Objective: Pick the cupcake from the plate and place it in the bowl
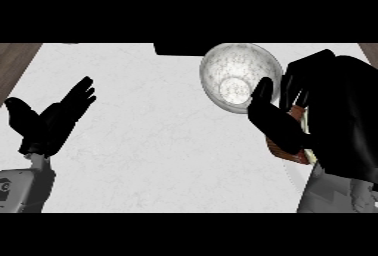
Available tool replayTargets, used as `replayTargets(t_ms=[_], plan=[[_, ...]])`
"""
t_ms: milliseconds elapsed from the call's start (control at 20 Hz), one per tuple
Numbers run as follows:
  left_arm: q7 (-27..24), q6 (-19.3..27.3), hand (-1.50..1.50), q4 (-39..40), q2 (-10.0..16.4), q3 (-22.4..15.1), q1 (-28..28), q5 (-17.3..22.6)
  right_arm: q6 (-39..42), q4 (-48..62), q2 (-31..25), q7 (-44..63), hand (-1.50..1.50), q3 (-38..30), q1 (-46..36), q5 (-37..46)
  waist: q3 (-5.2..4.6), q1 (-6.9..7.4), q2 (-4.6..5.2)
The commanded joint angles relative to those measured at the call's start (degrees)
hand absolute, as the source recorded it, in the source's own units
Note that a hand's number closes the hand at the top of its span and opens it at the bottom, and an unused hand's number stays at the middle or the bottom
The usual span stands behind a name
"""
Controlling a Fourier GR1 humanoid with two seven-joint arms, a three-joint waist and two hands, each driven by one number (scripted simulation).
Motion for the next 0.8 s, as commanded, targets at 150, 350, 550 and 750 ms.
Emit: replayTargets(t_ms=[150,350,550,750], plan=[[0.1,-1.0,0.0,-1.8,0.2,0.2,0.8,0.4,-6.7,20.7,0.6,5.3,1.5,-7.6,-15.9,1.9,0.11,0.44,0.23],[-0.3,-0.6,0.0,0.4,0.4,0.9,-0.2,-0.5,-11.3,29.0,0.6,1.1,1.5,-10.9,-16.9,4.5,0.14,-0.26,0.38],[-1.3,-1.1,0.0,1.7,-0.4,1.1,0.2,0.0,-15.4,39.6,-2.3,-4.2,1.5,-18.2,-21.2,6.4,0.14,-0.02,0.64],[-0.2,-0.2,0.0,-1.6,-1.0,-0.5,0.6,-1.5,-25.8,49.8,-2.7,-10.1,1.5,-21.2,-19.6,8.0,0.19,0.56,0.77]])
